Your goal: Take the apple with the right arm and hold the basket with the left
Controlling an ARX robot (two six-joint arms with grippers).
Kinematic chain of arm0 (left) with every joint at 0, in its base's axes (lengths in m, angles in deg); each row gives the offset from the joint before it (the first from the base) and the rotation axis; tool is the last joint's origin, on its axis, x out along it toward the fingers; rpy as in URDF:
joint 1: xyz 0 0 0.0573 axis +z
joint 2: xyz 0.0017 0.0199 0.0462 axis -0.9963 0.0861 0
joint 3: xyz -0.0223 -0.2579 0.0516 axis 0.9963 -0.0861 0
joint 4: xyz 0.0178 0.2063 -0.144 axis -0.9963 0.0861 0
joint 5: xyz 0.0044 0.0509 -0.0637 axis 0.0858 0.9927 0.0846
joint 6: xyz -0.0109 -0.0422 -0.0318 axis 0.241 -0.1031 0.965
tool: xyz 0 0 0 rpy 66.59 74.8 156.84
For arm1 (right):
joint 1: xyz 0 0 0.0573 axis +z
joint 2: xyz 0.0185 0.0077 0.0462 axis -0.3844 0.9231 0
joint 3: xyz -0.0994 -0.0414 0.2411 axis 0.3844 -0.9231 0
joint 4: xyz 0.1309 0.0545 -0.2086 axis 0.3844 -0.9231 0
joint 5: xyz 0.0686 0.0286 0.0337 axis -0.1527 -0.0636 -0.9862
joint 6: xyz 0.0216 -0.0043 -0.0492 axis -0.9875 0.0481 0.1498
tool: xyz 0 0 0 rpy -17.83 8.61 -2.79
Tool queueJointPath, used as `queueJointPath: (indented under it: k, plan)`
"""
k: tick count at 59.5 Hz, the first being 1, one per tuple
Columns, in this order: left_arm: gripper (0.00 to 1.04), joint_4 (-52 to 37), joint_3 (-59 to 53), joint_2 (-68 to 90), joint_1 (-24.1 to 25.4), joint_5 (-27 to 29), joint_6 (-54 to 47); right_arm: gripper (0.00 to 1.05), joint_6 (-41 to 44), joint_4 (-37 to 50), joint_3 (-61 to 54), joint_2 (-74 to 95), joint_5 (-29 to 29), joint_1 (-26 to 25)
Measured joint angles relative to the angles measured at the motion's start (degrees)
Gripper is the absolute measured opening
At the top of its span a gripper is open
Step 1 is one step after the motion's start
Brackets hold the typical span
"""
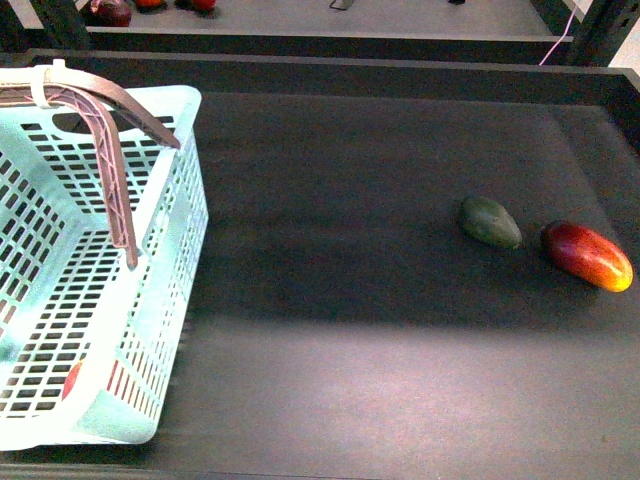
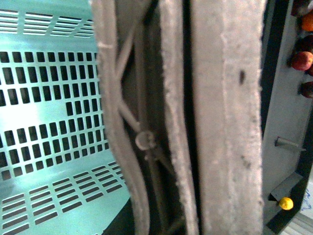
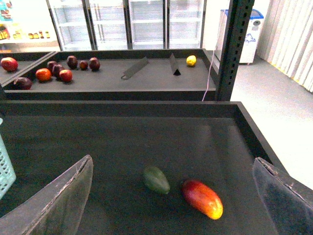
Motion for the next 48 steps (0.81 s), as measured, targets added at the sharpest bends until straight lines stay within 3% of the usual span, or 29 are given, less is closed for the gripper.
queueJointPath:
  k: [27, 43, 48]
  plan:
    - [0.15, 3.19, 0.0, 0.28, -0.48, 0.31, -1.09, 0.96, 0.02, 0.0, 0.0, 0.0, 0.0, 0.0]
    - [0.57, 6.23, 0.26, 0.0, -0.87, 0.09, -1.16, 0.96, 0.0, 0.0, 0.0, 0.0, 0.0, 0.0]
    - [0.77, 7.39, 0.26, -2.14, -1.07, 0.02, -1.01, 0.96, 0.0, 0.0, 0.0, 0.0, 0.0, 0.0]
